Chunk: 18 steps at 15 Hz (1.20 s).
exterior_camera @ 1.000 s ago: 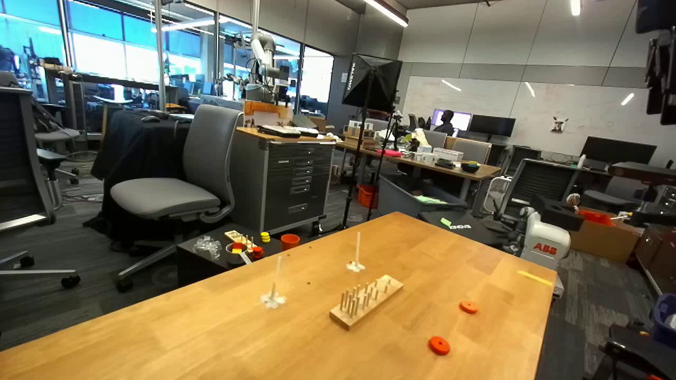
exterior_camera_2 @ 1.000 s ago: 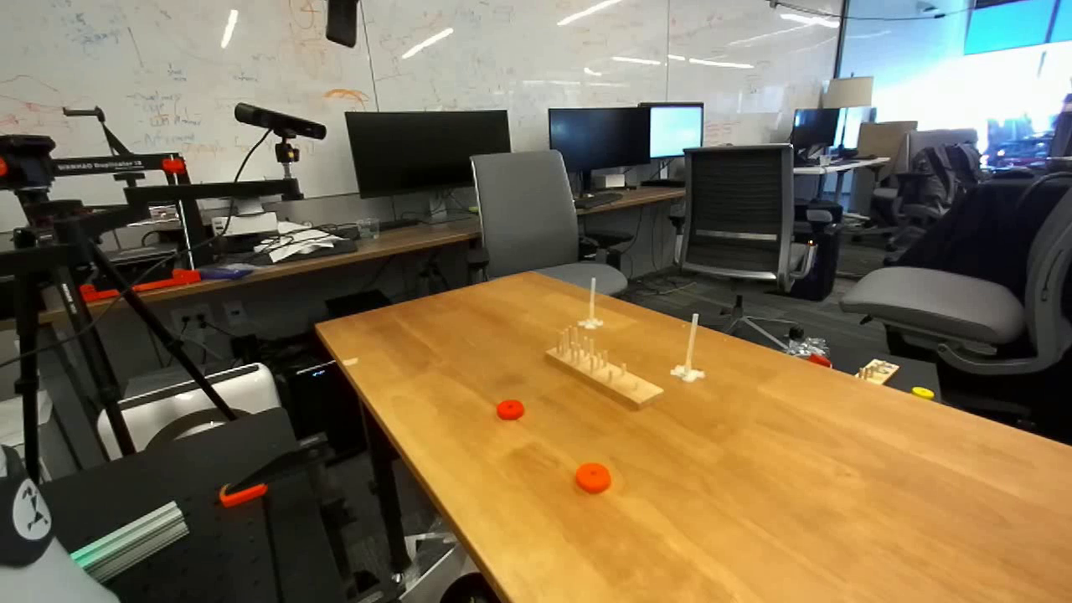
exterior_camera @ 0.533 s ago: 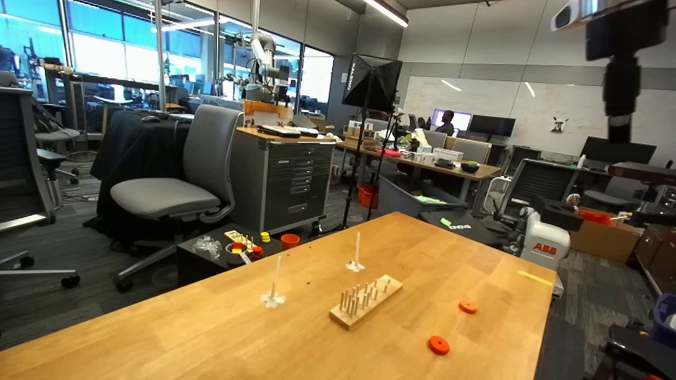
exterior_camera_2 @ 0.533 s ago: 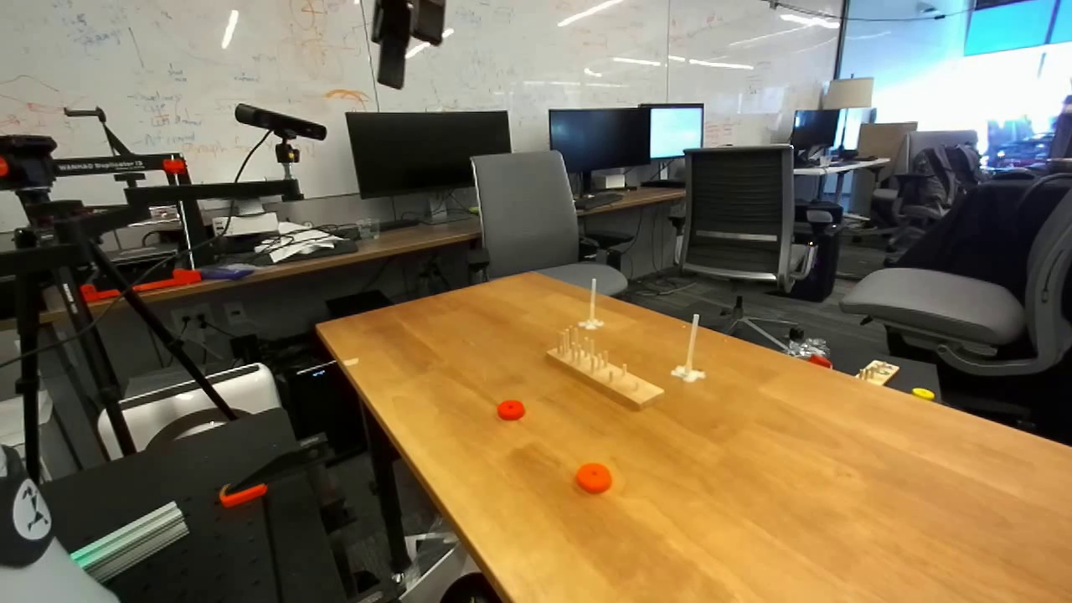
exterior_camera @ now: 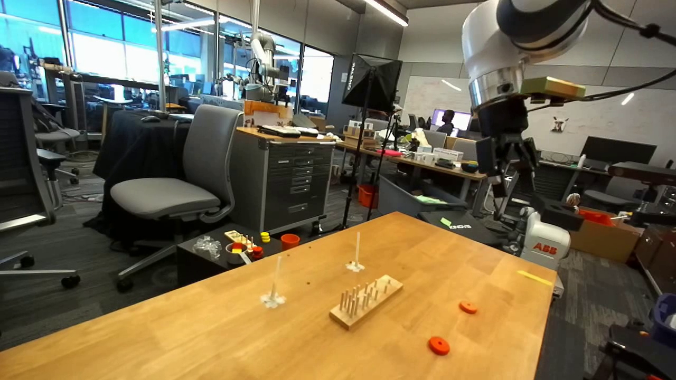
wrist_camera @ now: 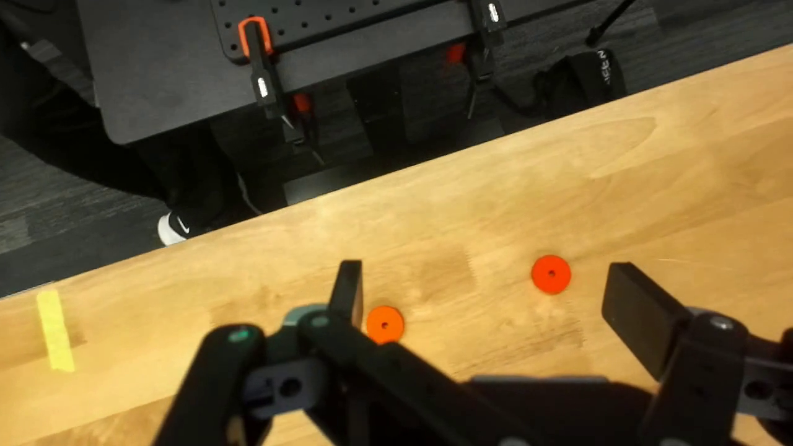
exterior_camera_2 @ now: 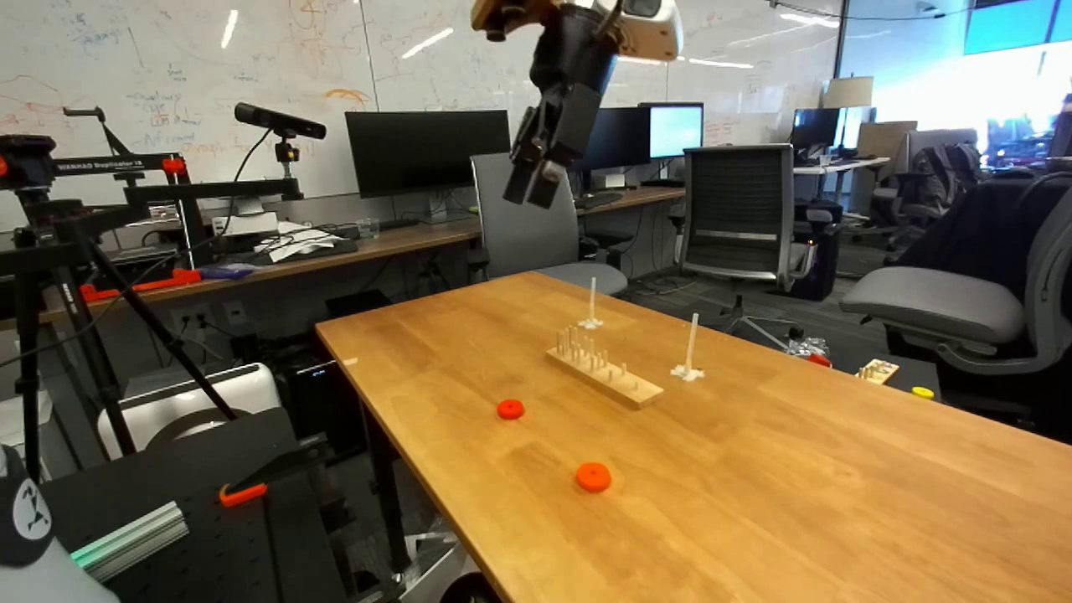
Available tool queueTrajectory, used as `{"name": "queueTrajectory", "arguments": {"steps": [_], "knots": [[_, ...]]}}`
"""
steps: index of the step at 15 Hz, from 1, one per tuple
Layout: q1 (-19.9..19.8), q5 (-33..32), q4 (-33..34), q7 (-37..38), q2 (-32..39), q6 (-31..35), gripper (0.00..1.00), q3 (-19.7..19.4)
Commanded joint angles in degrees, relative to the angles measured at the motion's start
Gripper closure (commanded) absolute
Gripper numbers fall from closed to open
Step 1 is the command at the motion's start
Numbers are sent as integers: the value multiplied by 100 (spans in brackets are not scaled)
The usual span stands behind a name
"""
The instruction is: Pick up the orange ring on the right and place it on the wooden stand
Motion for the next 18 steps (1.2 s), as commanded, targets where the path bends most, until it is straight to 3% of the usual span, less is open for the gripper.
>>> {"name": "queueTrajectory", "arguments": {"steps": [1, 4, 6, 10, 11, 14, 15, 18], "knots": [[80, 37, 124, 3, 183, -16, 0, -120], [82, 72, 276, 39, 325, -33, 0, -129], [270, -799, 330, 388, 480, -140, 0, -67], [470, -1953, 567, 351, 984, -360, 0, -90], [381, -1526, 308, 223, 718, -110, 0, -99], [450, -1818, 358, 264, 952, -118, 0, -104], [634, -2539, 271, 319, 947, -189, 0, -72], [749, -3054, 30, -41, 794, -414, 0, 15]]}}
